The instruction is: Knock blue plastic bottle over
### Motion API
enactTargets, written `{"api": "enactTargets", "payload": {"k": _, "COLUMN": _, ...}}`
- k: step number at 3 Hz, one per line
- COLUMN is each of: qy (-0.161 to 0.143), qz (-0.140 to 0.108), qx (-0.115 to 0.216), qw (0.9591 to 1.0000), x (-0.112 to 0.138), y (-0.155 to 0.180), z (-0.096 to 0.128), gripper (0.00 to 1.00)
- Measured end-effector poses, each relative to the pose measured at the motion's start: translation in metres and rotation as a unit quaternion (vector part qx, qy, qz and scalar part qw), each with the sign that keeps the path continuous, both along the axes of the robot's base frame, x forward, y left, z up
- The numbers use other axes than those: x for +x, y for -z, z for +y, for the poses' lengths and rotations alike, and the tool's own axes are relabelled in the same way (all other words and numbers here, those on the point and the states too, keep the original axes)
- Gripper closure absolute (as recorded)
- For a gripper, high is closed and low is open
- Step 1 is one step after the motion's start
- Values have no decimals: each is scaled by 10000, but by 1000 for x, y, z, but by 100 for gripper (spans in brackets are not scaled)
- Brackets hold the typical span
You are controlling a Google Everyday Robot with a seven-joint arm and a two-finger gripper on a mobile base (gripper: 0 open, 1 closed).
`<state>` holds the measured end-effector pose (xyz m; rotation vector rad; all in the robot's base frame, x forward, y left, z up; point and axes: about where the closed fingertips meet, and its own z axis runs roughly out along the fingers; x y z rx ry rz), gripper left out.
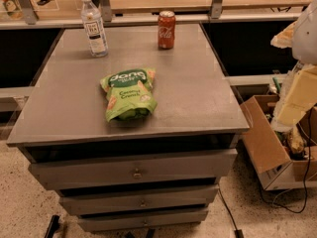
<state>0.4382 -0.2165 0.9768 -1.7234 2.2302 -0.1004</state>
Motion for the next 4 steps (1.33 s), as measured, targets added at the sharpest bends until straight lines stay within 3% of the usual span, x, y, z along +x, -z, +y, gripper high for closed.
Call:
{"api": "enactTargets", "payload": {"k": 1, "qy": 0, "qz": -1, "qx": 0, "qw": 10000, "x": 0, "y": 0, "z": 0, "gripper": 0}}
{"api": "enactTargets", "payload": {"k": 3, "qy": -372, "qz": -238, "qx": 235, "qw": 9987, "x": 4, "y": -9, "z": -4, "gripper": 0}}
{"api": "enactTargets", "payload": {"k": 4, "qy": -312, "qz": -315, "qx": 718, "qw": 9964, "x": 18, "y": -16, "z": -1, "gripper": 0}}
